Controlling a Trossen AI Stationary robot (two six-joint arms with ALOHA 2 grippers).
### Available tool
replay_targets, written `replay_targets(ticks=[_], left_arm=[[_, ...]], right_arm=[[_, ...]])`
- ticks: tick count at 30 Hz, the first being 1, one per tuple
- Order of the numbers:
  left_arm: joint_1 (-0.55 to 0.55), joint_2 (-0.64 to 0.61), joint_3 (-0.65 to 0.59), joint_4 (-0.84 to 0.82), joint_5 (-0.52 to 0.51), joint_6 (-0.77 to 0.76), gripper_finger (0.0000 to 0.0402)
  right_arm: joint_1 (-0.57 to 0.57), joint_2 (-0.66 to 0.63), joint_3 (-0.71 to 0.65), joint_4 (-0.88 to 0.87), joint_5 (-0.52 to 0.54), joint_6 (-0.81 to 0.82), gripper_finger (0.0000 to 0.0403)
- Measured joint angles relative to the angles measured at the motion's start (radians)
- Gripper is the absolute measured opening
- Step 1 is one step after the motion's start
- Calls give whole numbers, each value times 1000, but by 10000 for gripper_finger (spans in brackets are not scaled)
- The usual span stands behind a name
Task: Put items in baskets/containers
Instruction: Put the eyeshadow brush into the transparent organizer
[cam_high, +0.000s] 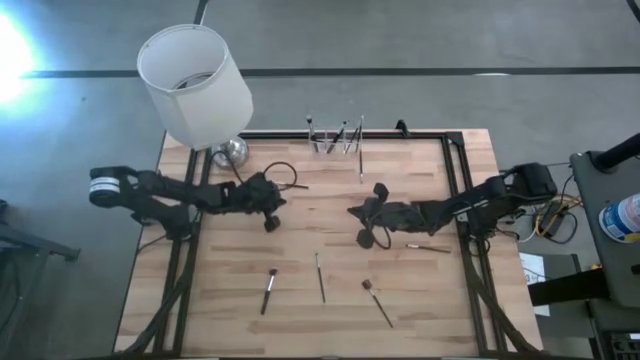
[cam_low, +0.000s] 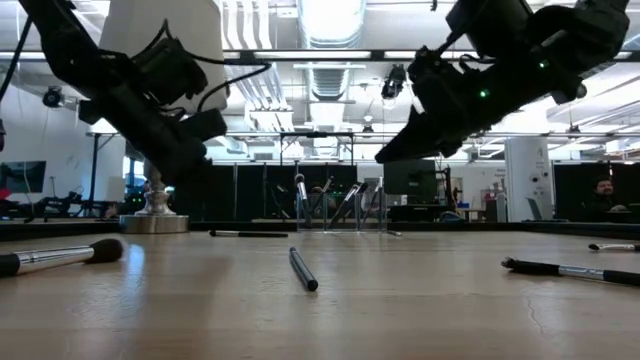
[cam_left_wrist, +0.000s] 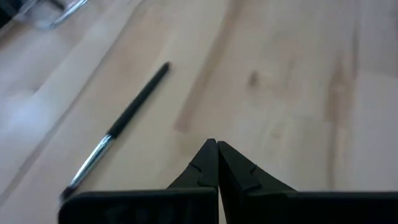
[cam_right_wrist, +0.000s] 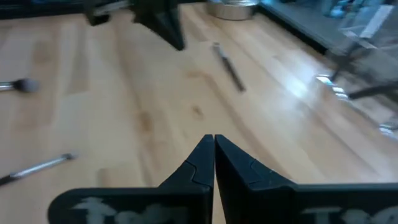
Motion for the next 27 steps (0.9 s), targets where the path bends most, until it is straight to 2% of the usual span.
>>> replay_targets(ticks=[3,8,16,22,27], left_arm=[[-50,0,0,40,5,7,0],[-168,16,25,65,99,-3,3],[-332,166,153,62,99,9,56],[-375,339,291,51,101,146,73],[-370,421,351,5,128,228,73]], right_arm=[[9,20,24,-4,-17,-21,9],[8,38,53,-11,-16,-47,9],[8,48,52,-24,-21,-49,9],[15,48,50,-49,-26,-46,9],[34,48,50,-61,-27,-48,9]])
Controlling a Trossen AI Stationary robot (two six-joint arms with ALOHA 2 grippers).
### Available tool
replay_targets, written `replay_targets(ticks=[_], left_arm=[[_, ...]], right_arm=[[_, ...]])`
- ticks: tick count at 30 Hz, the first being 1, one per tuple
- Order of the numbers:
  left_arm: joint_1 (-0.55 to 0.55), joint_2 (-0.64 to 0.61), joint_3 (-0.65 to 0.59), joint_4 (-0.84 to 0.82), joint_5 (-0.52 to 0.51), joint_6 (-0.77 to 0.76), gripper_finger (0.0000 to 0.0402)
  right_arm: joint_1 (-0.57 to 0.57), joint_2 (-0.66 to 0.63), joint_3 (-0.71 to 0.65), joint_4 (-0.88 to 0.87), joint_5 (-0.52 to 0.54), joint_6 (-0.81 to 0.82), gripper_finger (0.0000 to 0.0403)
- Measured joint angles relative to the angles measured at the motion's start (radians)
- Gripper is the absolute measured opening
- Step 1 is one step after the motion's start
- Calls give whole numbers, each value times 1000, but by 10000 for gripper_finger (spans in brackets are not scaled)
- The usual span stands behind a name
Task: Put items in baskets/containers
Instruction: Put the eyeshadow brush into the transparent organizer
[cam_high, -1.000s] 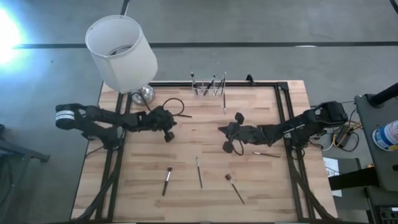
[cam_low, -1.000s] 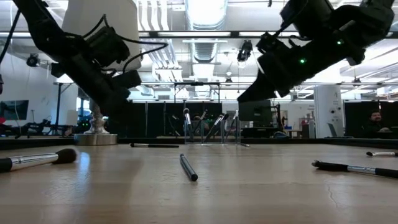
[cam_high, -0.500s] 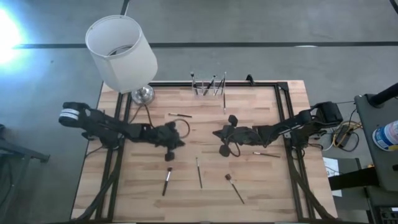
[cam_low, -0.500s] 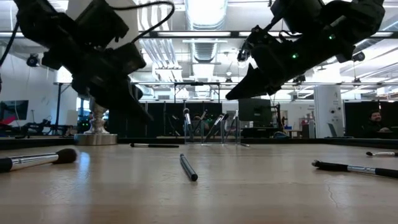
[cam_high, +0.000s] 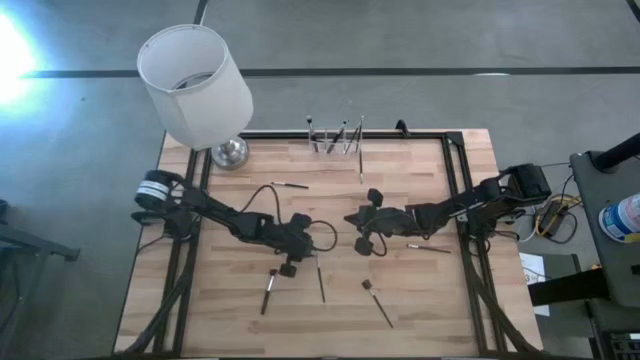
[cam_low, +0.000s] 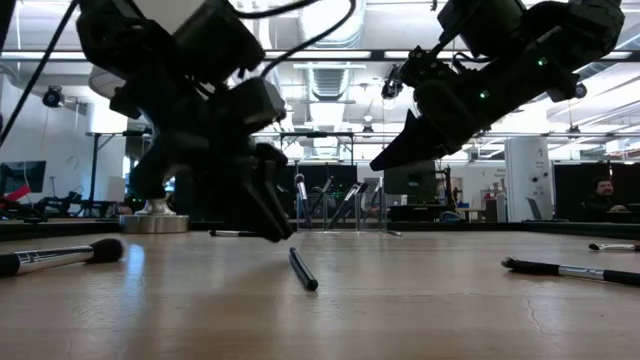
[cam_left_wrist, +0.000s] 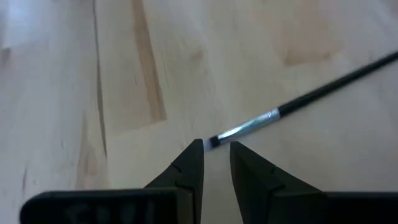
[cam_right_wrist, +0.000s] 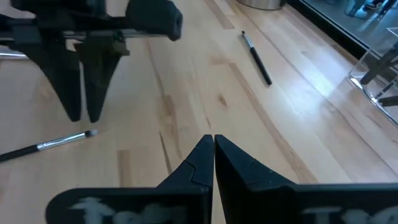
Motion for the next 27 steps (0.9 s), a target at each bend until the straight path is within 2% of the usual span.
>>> replay_targets(ticks=[8,27], left_arm=[[2,20,39,-13,79,89,74],[2,117,176,-168,109,208,74]], right_arm=[[12,0,0,-4,0,-9,9],[14,0,0,-4,-7,-5,9]])
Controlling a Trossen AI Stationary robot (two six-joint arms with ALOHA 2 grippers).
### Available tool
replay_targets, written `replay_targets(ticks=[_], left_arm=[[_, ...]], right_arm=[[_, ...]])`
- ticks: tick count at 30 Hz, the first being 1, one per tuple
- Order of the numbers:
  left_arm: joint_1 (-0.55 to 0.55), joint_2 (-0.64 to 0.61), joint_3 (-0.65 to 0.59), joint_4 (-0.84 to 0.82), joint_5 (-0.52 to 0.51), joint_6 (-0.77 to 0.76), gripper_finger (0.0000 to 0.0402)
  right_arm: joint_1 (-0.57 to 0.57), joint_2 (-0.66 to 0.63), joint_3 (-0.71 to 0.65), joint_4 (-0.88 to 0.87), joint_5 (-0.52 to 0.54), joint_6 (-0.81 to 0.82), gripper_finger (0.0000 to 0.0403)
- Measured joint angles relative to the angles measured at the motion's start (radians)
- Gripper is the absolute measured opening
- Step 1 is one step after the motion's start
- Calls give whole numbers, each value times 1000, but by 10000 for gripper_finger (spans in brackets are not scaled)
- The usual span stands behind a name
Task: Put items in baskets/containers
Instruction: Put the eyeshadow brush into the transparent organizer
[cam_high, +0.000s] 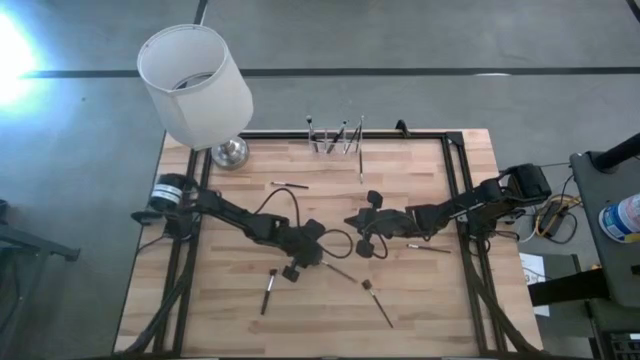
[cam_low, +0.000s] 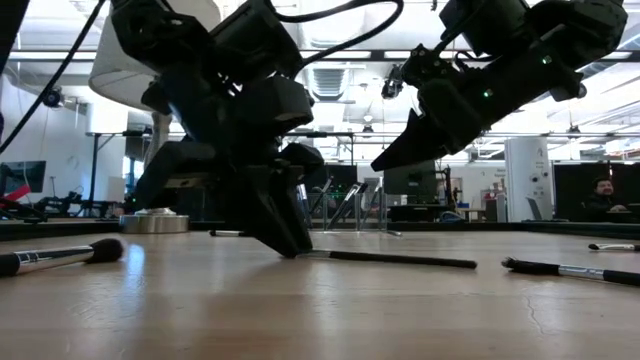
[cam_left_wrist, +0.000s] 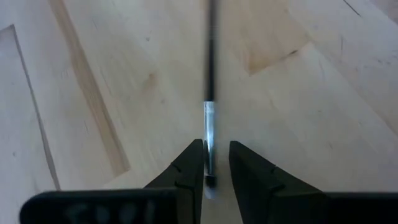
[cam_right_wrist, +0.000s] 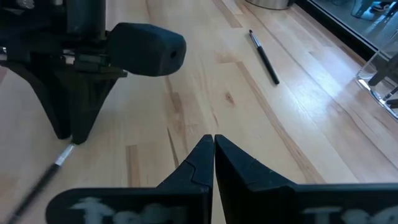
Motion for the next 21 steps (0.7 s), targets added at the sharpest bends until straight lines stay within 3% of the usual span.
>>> replay_targets(ticks=[9,17,21], left_arm=[[1,-11,6,-117,0,-72,66],[1,-10,2,-147,-8,-115,12],[1,-10,-1,-147,-9,-142,2]], right_arm=[[4,0,0,1,-23,4,9],[46,0,4,1,-23,50,9],[95,-1,5,-21,-23,106,9]])
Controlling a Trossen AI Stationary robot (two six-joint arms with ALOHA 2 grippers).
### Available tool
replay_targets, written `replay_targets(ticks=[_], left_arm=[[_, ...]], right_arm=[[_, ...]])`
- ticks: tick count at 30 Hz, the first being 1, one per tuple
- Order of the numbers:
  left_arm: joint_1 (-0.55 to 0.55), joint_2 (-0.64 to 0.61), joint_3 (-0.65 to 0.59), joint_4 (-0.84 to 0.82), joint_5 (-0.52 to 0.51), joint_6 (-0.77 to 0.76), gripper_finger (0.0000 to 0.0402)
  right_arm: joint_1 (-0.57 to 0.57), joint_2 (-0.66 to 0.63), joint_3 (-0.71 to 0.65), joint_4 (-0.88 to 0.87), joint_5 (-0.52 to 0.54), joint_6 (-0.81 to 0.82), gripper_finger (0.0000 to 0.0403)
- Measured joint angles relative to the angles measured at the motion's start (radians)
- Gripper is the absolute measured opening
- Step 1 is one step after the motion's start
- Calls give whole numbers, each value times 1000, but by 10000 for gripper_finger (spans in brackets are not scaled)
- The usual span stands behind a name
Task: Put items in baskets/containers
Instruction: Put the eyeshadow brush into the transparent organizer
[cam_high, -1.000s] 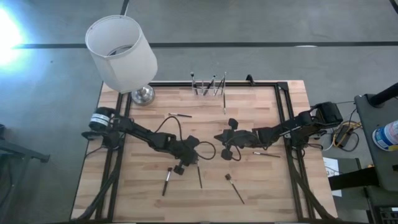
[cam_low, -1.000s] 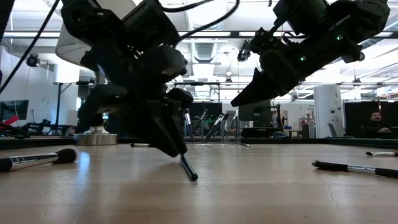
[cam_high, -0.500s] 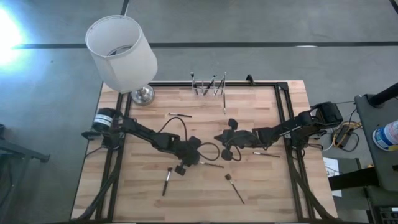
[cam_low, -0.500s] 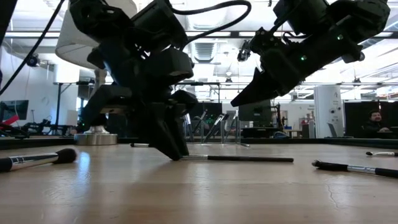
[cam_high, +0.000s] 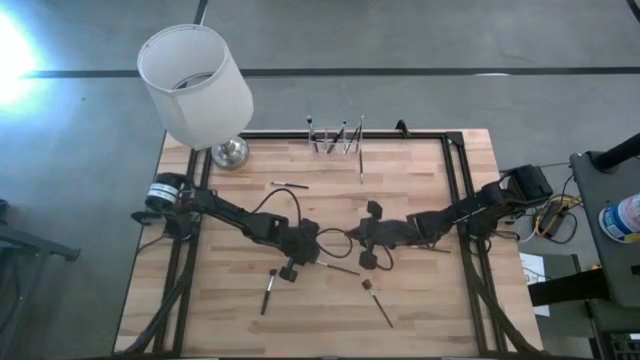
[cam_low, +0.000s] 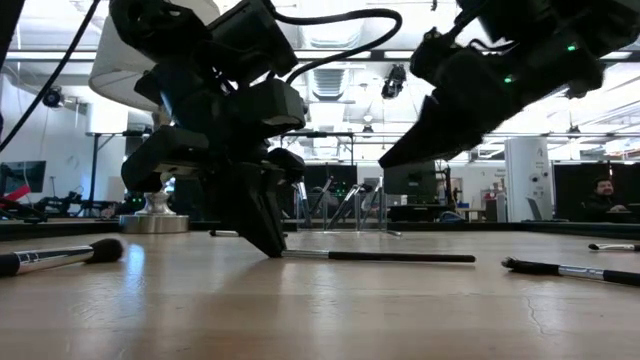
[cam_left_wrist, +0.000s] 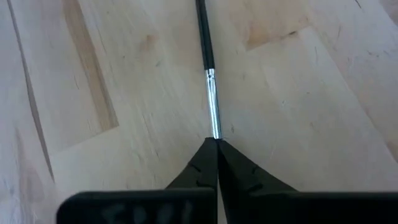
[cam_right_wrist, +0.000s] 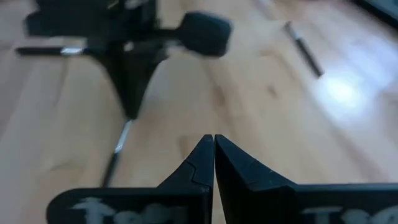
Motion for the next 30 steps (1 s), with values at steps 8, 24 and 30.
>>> replay_targets(ticks=[8,24,30], left_arm=[[3,-46,-15,-7,-5,-30,0],[17,-96,-26,-24,-44,-87,0],[17,-99,-25,-17,-43,-89,0]], right_arm=[[128,0,0,-30,0,114,49],[129,203,303,-308,7,143,153],[83,319,420,-390,-19,104,174]])
